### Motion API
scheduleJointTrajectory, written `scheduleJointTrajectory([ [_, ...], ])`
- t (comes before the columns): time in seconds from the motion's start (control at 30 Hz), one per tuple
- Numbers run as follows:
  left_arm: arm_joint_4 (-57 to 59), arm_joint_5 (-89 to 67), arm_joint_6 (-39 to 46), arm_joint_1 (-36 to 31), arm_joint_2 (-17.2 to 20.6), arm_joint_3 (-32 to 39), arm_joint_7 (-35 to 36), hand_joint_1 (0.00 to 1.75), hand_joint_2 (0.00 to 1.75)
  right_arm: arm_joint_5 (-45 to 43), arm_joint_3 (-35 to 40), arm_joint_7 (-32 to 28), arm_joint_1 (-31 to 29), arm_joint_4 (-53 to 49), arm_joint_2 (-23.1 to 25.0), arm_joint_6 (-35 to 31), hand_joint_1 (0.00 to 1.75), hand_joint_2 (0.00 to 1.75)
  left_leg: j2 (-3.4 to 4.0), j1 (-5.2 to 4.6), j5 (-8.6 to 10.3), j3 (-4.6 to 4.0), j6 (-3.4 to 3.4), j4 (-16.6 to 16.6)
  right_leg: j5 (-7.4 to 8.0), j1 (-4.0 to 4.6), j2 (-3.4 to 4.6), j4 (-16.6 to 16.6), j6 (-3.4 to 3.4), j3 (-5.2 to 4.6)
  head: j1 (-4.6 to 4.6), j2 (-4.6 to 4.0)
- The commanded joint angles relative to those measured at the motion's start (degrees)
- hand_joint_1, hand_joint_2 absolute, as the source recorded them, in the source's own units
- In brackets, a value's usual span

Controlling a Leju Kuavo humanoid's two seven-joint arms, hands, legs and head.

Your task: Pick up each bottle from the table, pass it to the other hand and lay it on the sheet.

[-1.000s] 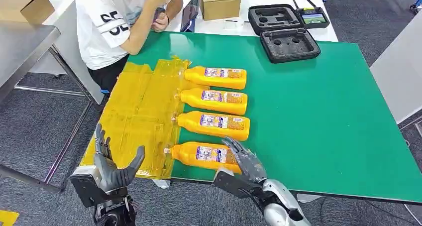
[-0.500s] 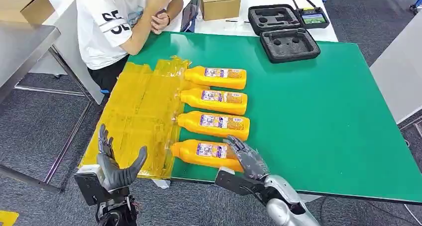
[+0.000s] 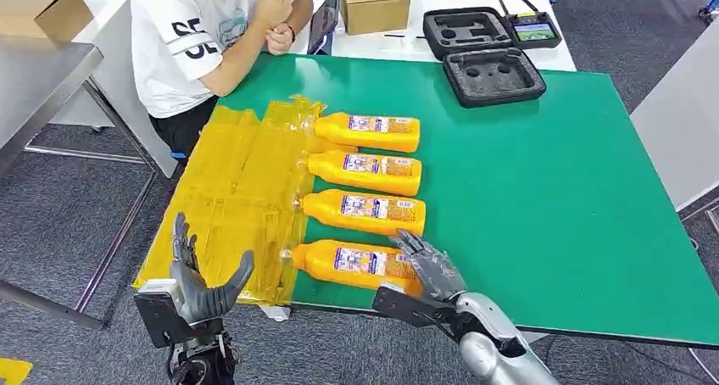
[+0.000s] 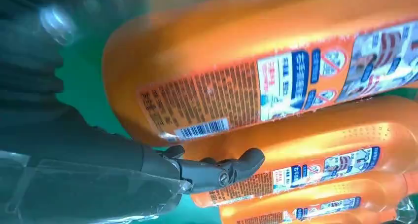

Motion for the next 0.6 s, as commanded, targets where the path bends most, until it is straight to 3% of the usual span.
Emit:
scheduleJointTrajectory([
  [0.03,3.7,0.1,-0.3,-1.7,0.6,0.1,0.2,0.0,1.75,-0.1,2.4,-0.3,-2.8,3.2,-0.5,0.2,0.0,1.75,0.02,-0.02,-0.04,0.16,0.04,-0.1,-0.04,-0.01,-0.01,0.0,-0.05,0.15,0.0,0.0],
  [0.37,2.7,0.2,-0.4,-1.4,-0.1,0.9,0.3,0.0,1.75,-1.6,5.7,-0.4,-9.2,10.3,2.1,4.4,0.0,1.75,0.17,-0.03,-0.11,0.31,0.06,0.0,-0.06,0.0,0.12,0.0,-0.09,0.26,0.0,0.0],
  [0.6,2.4,0.1,-0.6,-0.7,0.1,1.2,0.6,0.0,1.75,-2.9,6.7,-0.5,-9.6,12.3,1.9,5.5,0.02,1.75,0.11,-0.02,-0.19,0.5,0.09,0.0,-0.17,0.03,0.04,-0.1,-0.11,0.5,0.0,0.0],
])
